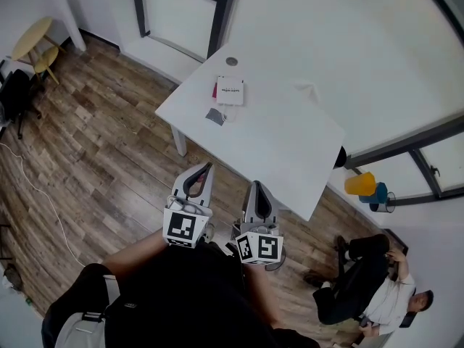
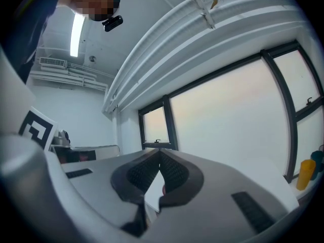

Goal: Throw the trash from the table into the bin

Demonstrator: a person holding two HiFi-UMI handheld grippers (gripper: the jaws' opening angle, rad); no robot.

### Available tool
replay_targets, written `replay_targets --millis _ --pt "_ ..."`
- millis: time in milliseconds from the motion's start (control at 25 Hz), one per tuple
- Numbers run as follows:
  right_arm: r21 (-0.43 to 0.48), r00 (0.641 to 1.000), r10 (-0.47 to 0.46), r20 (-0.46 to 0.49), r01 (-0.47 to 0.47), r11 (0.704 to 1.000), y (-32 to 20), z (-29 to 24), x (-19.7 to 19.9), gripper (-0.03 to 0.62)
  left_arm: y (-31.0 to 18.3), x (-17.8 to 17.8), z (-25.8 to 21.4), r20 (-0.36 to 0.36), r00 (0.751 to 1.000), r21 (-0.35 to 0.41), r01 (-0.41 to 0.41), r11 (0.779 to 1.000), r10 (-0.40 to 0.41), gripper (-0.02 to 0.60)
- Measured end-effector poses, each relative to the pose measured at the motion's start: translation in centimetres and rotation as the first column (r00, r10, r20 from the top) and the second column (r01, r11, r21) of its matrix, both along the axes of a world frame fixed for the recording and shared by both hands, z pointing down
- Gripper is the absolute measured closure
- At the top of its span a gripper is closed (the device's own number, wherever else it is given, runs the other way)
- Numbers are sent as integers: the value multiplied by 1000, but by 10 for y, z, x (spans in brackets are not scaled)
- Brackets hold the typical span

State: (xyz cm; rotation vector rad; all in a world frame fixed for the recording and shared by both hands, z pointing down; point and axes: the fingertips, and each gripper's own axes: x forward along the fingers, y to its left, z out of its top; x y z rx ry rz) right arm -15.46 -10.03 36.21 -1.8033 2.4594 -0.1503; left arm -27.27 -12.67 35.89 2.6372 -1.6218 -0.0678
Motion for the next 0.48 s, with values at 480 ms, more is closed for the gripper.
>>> replay_targets --millis 480 --pt "-63 996 -89 -7 88 994 -12 25 -1 588 2 0 19 26 997 -54 73 996 -72 584"
